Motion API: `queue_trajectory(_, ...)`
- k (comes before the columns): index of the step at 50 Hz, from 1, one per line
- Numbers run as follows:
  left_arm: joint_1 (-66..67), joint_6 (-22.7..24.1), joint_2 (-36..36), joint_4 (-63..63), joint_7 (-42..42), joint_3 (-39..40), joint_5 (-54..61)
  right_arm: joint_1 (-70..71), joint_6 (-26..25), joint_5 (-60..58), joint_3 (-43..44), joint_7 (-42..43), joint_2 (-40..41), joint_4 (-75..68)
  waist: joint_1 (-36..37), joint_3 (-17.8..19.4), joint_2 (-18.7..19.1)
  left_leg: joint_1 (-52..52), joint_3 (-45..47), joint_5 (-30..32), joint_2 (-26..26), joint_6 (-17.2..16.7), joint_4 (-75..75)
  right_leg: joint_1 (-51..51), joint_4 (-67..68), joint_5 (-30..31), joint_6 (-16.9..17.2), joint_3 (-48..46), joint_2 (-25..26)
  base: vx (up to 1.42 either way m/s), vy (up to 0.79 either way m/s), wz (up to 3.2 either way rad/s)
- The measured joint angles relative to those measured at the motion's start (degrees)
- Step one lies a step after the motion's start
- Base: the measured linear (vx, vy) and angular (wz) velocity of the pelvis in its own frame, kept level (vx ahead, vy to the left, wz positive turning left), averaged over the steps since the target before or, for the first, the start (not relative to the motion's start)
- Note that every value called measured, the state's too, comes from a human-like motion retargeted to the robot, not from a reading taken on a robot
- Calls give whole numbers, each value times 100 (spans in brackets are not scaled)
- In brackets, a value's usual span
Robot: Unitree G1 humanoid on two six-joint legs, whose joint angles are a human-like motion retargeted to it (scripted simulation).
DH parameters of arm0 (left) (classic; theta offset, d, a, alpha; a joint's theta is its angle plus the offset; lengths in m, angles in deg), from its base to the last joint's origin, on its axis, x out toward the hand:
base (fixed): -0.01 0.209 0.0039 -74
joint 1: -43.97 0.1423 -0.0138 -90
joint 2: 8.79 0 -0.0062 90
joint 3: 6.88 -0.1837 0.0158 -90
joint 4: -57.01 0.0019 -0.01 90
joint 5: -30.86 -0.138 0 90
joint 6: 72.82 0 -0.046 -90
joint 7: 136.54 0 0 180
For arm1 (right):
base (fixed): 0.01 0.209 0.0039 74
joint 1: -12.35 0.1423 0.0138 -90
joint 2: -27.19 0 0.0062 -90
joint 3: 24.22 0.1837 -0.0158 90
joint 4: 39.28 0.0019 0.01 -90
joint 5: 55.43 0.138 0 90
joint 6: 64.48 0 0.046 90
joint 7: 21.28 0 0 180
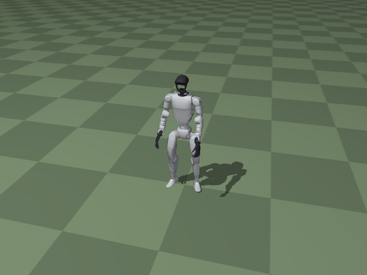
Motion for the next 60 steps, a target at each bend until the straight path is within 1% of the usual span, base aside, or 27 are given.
queue_trajectory(6,239,-32,-1,104,20,87,-82,69,48,-37,-2,76,-20,238,-195,29,-4,9,34,-3,30,-19,12,15,-38,19,-20,19,32,0,0,0)
queue_trajectory(12,426,-27,-22,366,5,-30,112,270,38,47,64,135,74,249,-277,3,16,20,149,-5,29,34,-5,-36,-69,63,56,127,57,0,-1,-12)
queue_trajectory(19,451,44,-75,490,-70,-165,421,305,29,109,215,69,136,246,-123,-62,152,5,243,33,72,53,-36,-112,-88,102,78,212,140,0,-2,-8)
queue_trajectory(24,368,100,-79,363,-107,-152,430,188,18,86,248,27,123,125,37,-76,203,-28,148,46,42,45,-28,-100,-65,75,78,135,91,0,1,14)
queue_trajectory(30,197,91,-60,221,-103,-112,302,64,-1,94,146,20,82,-111,135,-40,160,-69,-97,50,-53,42,-3,-9,-22,3,65,-77,-57,0,4,37)
queue_trajectory(39,161,58,-78,160,-112,-96,232,4,24,99,144,35,-42,-35,119,4,113,-126,-323,84,-64,-10,2,89,-62,-13,-2,-308,-92,0,1,18)
queue_trajectory(54,457,89,-89,266,-80,-116,354,119,84,188,161,112,-3,196,212,-41,62,-119,-254,61,-46,18,3,53,-66,18,30,-247,-64,0,0,0)
queue_trajectory(60,495,100,-25,259,-10,-26,225,136,124,169,90,105,71,239,226,-48,16,-115,-238,56,-24,-3,5,45,-59,16,16,-237,-41,0,0,0)
